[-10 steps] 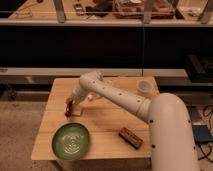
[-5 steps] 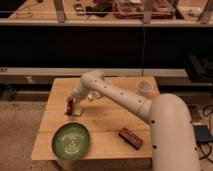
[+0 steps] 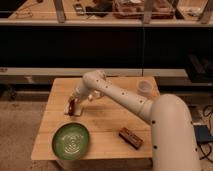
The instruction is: Place the pepper on the white sponge
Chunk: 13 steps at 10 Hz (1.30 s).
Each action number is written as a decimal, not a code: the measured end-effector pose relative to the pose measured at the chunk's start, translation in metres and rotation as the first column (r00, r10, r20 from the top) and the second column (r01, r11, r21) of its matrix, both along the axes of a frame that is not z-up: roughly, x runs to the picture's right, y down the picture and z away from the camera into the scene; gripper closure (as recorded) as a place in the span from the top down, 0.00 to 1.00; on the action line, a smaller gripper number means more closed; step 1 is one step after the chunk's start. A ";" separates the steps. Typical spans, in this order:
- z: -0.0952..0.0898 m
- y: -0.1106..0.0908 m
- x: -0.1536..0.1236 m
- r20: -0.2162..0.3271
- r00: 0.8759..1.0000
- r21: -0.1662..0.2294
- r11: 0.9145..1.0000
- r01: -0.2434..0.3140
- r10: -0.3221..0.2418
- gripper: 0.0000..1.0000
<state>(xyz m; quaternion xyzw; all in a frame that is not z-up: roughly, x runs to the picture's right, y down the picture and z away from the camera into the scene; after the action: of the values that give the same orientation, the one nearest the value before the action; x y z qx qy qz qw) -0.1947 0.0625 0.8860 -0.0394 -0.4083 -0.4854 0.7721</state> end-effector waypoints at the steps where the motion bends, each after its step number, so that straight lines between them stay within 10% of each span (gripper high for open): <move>1: 0.000 -0.001 0.002 -0.004 1.000 0.005 1.000 0.006 -0.006 0.11; 8: 0.003 0.004 0.004 -0.014 1.000 0.000 1.000 0.022 -0.022 0.78; 13: 0.004 0.006 -0.001 -0.007 1.000 -0.005 1.000 0.031 -0.031 0.80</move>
<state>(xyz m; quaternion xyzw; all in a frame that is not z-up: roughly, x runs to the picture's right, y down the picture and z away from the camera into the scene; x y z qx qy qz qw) -0.1956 0.0688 0.8902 -0.0492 -0.4063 -0.4961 0.7658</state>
